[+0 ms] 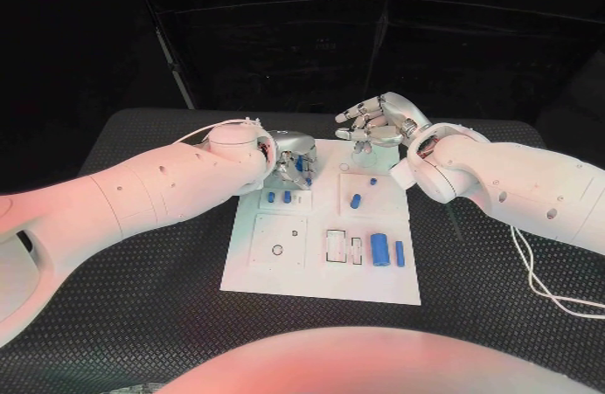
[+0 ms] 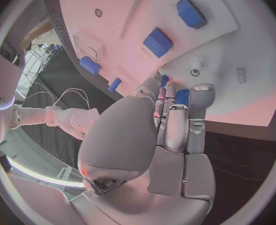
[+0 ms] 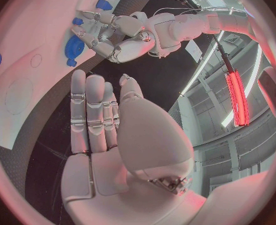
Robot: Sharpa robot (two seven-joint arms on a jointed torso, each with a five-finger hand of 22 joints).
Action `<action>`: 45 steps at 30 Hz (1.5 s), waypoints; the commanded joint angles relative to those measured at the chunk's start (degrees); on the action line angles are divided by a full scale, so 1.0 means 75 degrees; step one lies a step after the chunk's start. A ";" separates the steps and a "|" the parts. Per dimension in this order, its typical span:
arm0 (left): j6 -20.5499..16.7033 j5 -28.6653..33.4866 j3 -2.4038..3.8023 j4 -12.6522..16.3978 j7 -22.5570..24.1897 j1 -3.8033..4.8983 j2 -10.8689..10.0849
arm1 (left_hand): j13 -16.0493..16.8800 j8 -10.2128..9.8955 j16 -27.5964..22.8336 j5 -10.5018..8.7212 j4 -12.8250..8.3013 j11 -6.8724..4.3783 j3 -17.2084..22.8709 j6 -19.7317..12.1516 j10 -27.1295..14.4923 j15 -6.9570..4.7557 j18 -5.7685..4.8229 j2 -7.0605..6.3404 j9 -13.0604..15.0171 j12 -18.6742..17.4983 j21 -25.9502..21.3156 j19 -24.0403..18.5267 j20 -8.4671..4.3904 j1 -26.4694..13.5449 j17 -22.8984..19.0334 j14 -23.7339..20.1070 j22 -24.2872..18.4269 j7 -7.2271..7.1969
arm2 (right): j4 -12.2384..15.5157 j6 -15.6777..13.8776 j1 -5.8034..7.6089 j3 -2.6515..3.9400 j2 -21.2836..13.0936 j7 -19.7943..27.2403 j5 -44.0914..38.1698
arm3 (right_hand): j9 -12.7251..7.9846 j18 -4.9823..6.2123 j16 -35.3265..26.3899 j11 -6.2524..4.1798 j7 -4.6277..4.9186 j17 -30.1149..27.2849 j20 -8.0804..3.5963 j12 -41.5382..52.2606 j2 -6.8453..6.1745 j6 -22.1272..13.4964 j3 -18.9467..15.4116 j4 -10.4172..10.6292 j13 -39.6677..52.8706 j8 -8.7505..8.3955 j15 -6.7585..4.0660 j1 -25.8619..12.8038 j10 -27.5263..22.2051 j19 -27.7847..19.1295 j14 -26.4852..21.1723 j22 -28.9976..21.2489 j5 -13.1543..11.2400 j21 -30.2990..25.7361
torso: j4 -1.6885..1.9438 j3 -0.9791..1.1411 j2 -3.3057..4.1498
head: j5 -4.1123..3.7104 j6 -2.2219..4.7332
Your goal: Assemble the parts on the task board
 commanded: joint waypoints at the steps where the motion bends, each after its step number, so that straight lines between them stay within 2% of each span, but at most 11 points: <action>1: 0.0050 -0.0076 0.0005 -0.0037 -0.0019 -0.0008 0.0027 | -0.0015 -0.0055 0.0041 0.0025 -0.0001 -0.0009 0.0074 0.0094 0.0113 -0.0017 -0.0115 0.0101 -0.0017 -0.0062 0.0065 0.0042 -0.0018 -0.0001 -0.0008 0.0057 0.0030 -0.0001 | 0.0016 -0.0038 0.0012 0.0004 0.0004 0.0083 -0.0013 | 0.0011 0.0093 -0.0035 -0.0015 -0.0009 0.0017 0.0001 -0.0021 0.0065 -0.0049 0.0031 0.0031 -0.0010 0.0040 0.0010 0.0010 -0.0048 0.0046 -0.0033 -0.0013 0.0035 -0.0048 | 0.0001 -0.0001 0.0003 | -0.0004 0.0000; 11: 0.0035 -0.0077 0.0004 -0.0175 -0.0032 -0.0043 0.0100 | -0.0040 -0.0112 0.0092 0.0032 0.0005 -0.0054 0.0321 0.0249 0.0341 -0.0057 -0.0129 0.0184 -0.0064 -0.0237 0.0147 0.0052 -0.0055 0.0081 0.0001 0.0067 0.0147 -0.0002 | 0.0013 -0.0029 0.0012 0.0004 0.0016 0.0084 -0.0013 | 0.0011 0.0093 -0.0035 -0.0015 -0.0009 0.0017 0.0001 -0.0021 0.0065 -0.0049 0.0031 0.0031 -0.0010 0.0040 0.0010 0.0010 -0.0048 0.0046 -0.0033 -0.0013 0.0035 -0.0048 | 0.0000 -0.0001 0.0001 | -0.0009 0.0000; 26: 0.0081 -0.0084 0.0002 -0.0336 -0.0037 -0.0100 0.0216 | -0.0029 -0.0140 0.0136 0.0028 0.0021 -0.0098 0.0556 0.0427 0.0583 -0.0091 -0.0148 0.0197 -0.0092 -0.0368 0.0268 0.0089 -0.0084 0.0096 0.0005 0.0078 0.0292 -0.0001 | 0.0008 -0.0007 0.0012 0.0004 0.0033 0.0088 -0.0013 | 0.0011 0.0093 -0.0035 -0.0015 -0.0009 0.0017 0.0001 -0.0021 0.0065 -0.0049 0.0031 0.0031 -0.0010 0.0040 0.0010 0.0010 -0.0048 0.0046 -0.0033 -0.0013 0.0035 -0.0048 | 0.0003 0.0001 -0.0004 | -0.0020 0.0000; 30: -0.0141 -0.0116 0.0001 -0.0325 0.0023 -0.0113 0.0186 | -0.0012 -0.0128 0.0169 0.0030 0.0019 -0.0131 0.0728 0.0598 0.0789 -0.0125 -0.0168 0.0207 -0.0094 -0.0443 0.0374 0.0128 -0.0112 0.0104 0.0020 0.0091 0.0410 -0.0006 | 0.0008 -0.0005 0.0012 0.0004 0.0031 0.0090 -0.0013 | 0.0012 0.0093 -0.0023 -0.0016 -0.0009 0.0038 0.0001 -0.0018 0.0069 -0.0046 0.0035 0.0032 -0.0013 0.0043 0.0009 0.0017 -0.0048 0.0049 -0.0026 -0.0014 0.0037 -0.0051 | 0.0007 0.0000 -0.0004 | -0.0029 0.0000; 40: -0.0905 -0.0037 0.0011 -0.0127 0.0276 -0.0145 -0.0016 | -0.0013 -0.0218 0.0205 0.0029 0.0013 -0.0128 0.1029 0.0758 0.1038 -0.0127 -0.0224 0.0082 -0.0139 -0.0719 0.0656 0.0254 -0.0133 0.0050 0.0019 0.0127 0.0697 0.0044 | -0.0008 -0.0002 0.0012 0.0004 0.0033 0.0100 -0.0013 | 0.0013 0.0093 -0.0016 -0.0016 -0.0009 0.0047 0.0000 -0.0017 0.0070 -0.0043 0.0035 0.0034 -0.0013 0.0046 0.0009 0.0017 -0.0047 0.0050 -0.0023 -0.0014 0.0037 -0.0051 | 0.0009 -0.0002 -0.0002 | -0.0032 0.0000; 45: -0.1195 0.0197 0.0070 0.0097 0.0319 -0.0149 -0.0205 | -0.0016 -0.0268 0.0211 0.0031 0.0025 -0.0117 0.1138 0.0781 0.1083 -0.0121 -0.0230 0.0037 -0.0162 -0.0830 0.0689 0.0267 -0.0130 0.0006 0.0009 0.0136 0.0742 0.0061 | -0.0027 -0.0002 0.0012 0.0004 0.0026 0.0103 -0.0013 | 0.0013 0.0093 -0.0016 -0.0016 -0.0009 0.0047 0.0000 -0.0017 0.0070 -0.0043 0.0035 0.0034 -0.0013 0.0046 0.0009 0.0017 -0.0047 0.0050 -0.0023 -0.0014 0.0037 -0.0051 | 0.0014 -0.0003 -0.0004 | -0.0028 0.0000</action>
